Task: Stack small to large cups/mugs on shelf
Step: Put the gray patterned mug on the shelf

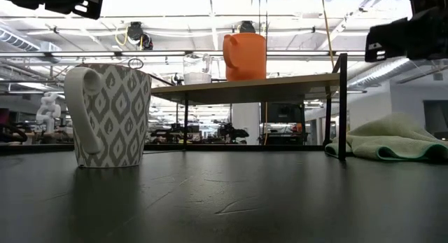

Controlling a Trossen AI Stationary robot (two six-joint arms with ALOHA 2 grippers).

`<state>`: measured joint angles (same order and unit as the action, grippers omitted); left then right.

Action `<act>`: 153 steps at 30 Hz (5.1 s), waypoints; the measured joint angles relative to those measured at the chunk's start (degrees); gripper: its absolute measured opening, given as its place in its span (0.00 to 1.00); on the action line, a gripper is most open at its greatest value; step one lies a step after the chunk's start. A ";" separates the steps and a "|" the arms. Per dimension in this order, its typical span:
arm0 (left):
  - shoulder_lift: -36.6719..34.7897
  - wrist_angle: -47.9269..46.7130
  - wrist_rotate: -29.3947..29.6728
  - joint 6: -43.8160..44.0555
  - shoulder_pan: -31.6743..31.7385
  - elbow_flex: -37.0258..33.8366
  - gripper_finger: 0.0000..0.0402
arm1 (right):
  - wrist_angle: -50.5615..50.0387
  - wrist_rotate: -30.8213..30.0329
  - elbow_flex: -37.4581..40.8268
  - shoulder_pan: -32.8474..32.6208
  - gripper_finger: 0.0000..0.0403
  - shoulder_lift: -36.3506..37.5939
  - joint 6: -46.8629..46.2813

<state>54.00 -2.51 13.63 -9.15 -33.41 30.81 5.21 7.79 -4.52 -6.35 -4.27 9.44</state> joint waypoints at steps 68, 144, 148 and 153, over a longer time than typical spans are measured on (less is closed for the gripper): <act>-40.14 3.02 8.90 1.95 1.40 -25.59 0.11 | 1.60 3.02 0.79 -0.02 0.00 -0.04 0.25; 2.64 -19.94 -10.77 17.64 18.26 10.00 0.38 | 1.92 2.99 1.69 0.00 0.00 -0.03 -2.32; 4.98 -22.48 -11.55 17.21 19.75 11.25 0.35 | 2.21 2.99 1.69 0.00 0.00 -0.04 -2.59; 7.55 -23.88 -14.50 15.63 22.01 12.42 0.32 | 2.33 2.99 1.68 0.00 0.00 -0.02 -2.59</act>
<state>61.55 -26.39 -0.88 6.48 -11.40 43.22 7.54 10.79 -2.83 -6.35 -4.29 6.85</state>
